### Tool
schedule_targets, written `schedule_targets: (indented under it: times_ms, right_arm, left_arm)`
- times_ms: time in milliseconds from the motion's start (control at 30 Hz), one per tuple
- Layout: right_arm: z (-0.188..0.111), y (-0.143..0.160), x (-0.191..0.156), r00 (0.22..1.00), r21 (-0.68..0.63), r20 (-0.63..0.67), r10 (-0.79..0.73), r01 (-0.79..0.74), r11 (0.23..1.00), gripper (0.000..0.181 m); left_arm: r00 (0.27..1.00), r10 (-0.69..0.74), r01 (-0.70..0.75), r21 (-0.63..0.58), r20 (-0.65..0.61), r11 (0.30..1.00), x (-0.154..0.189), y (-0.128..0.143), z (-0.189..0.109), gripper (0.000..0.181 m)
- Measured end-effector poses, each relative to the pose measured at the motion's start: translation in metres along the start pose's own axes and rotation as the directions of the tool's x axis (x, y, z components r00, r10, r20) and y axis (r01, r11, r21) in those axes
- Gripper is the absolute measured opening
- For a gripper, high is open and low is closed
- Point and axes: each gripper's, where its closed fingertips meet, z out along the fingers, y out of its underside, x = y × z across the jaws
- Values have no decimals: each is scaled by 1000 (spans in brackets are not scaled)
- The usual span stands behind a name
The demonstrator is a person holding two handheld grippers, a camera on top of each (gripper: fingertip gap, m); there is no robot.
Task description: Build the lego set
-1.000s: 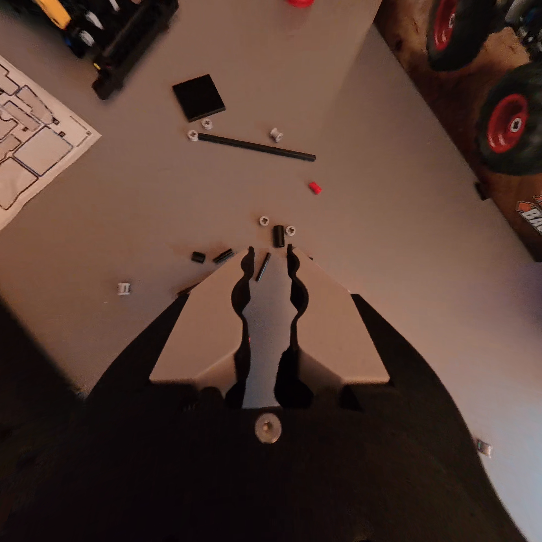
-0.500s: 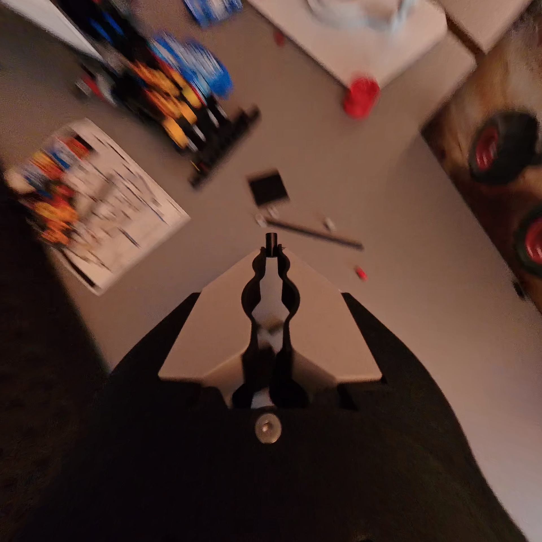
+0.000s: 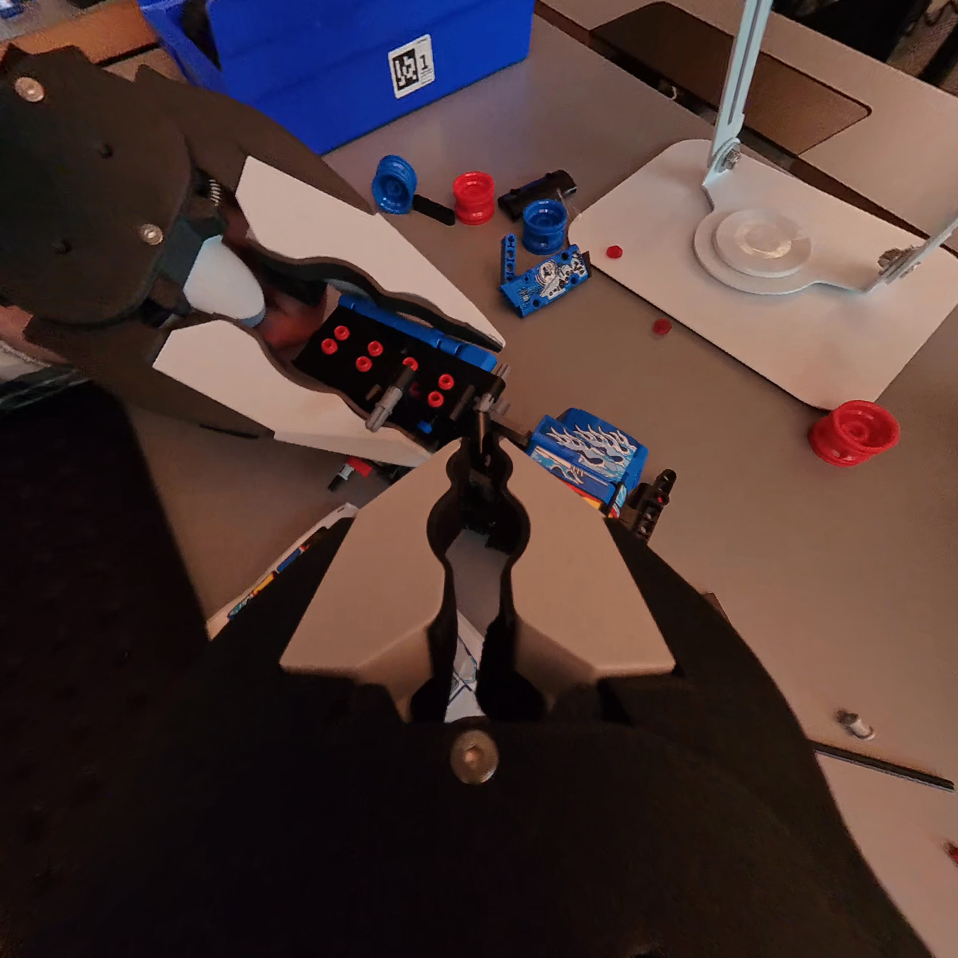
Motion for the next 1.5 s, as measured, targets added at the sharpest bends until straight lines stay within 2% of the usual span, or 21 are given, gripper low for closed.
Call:
schedule_targets:
  times_ms: [533,733,1000,1067,1167,1200,1267,1367,1400,1433,1500]
  right_arm:
    - [1,-4,1,987,37,-51,153,-151,988,4]
    - [-1,-8,2,951,94,28,308,-310,946,4]
    - [2,-11,3,913,116,56,403,-407,906,4]
    - [3,-12,4,889,126,89,449,-457,880,4]
    - [5,-12,5,786,135,221,578,-611,780,3]
    - [5,-12,4,792,135,220,569,-603,787,4]
    - [4,-14,3,853,148,177,492,-517,843,6]
    - [2,-14,1,899,173,199,391,-425,889,11]
    - [-1,-16,0,919,201,198,340,-378,904,10]
    - [-4,-18,-2,940,221,199,275,-317,922,1]
    - [-5,-18,-1,976,222,151,157,-188,957,0]
  left_arm:
    - [998,22,-22,-8,57,1000,-1,-1,2,47]
    - [995,53,-52,-14,86,999,-1,-3,3,47]
    - [993,52,-50,-19,107,999,-2,-3,3,47]
    - [992,55,-52,-24,117,998,-3,-3,3,47]
    - [992,49,-46,-30,120,999,-5,-2,4,47]
    - [992,51,-48,-30,118,998,-5,-2,4,47]
    - [992,48,-45,-29,118,999,-4,-2,3,46]
    - [994,34,-31,-27,105,999,-5,-1,3,45]
    - [994,39,-36,-27,105,999,-5,-1,3,45]
    - [994,42,-40,-24,103,999,-4,-2,3,45]
    - [995,34,-32,-15,91,999,-4,-2,3,46]
